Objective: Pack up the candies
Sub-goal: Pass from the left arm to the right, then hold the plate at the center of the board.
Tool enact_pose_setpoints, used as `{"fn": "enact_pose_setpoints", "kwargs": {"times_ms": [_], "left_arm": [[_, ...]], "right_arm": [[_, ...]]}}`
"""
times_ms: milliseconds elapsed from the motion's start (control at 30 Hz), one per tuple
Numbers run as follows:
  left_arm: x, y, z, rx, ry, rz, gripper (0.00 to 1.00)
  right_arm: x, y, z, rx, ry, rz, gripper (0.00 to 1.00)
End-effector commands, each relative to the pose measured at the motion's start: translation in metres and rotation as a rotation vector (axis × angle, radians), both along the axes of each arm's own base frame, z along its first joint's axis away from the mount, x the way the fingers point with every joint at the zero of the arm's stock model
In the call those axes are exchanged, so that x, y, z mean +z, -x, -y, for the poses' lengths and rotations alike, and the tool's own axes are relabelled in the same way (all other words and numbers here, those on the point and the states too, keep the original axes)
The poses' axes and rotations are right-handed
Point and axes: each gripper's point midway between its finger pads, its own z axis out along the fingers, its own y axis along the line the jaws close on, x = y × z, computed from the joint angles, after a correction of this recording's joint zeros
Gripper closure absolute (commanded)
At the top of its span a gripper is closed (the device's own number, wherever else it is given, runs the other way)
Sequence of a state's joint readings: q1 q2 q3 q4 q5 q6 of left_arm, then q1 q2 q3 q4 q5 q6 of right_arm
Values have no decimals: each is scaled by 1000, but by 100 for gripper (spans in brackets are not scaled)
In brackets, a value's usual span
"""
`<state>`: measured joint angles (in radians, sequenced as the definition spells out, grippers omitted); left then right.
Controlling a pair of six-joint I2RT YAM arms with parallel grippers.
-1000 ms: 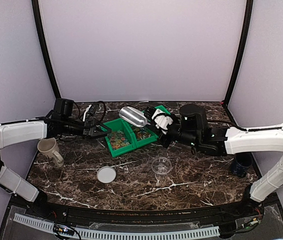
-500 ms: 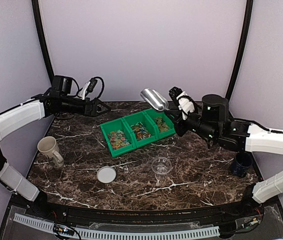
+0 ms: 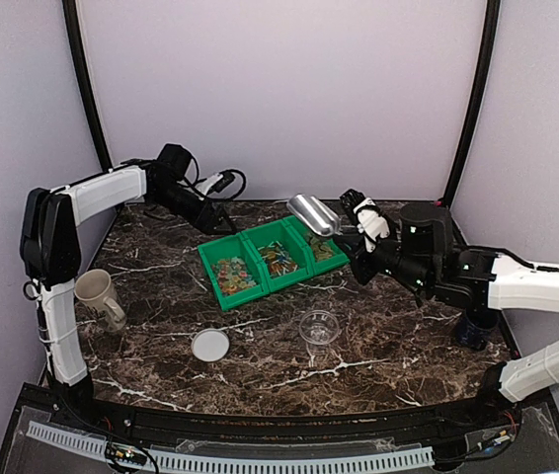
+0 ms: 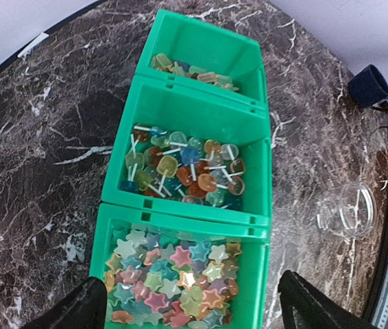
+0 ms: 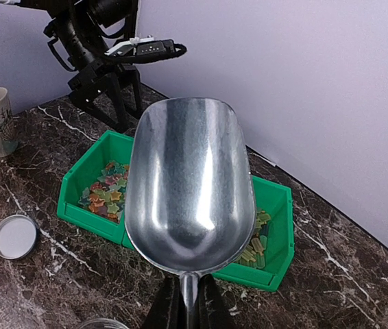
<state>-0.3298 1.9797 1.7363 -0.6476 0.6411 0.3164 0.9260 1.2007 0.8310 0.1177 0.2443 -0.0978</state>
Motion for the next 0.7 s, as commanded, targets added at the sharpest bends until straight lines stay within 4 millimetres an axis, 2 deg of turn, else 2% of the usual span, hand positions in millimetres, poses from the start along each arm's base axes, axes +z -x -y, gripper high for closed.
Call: {"fn": "enact_pose_setpoints", "kwargs": {"times_ms": [0,233,400,533,667], "left_arm": [[-18,-7,-8,-55,-119,7,14],[-51,-31,-19,-27,-237,22,25],[-75,-35,-19,-34,-292,4,33],[-94,-35,-19,-39,-349,-6,50],[-111,-36,-22,-38,-392,-22,53]], "right_arm": [[13,1,5,-12,-74,21,100],[9,1,7,-17,-75,19,100],[5,1,6,-16,-70,15,100],[3,0,5,-18,-66,12,100],[0,0,5,-17,-60,7,100]]}}
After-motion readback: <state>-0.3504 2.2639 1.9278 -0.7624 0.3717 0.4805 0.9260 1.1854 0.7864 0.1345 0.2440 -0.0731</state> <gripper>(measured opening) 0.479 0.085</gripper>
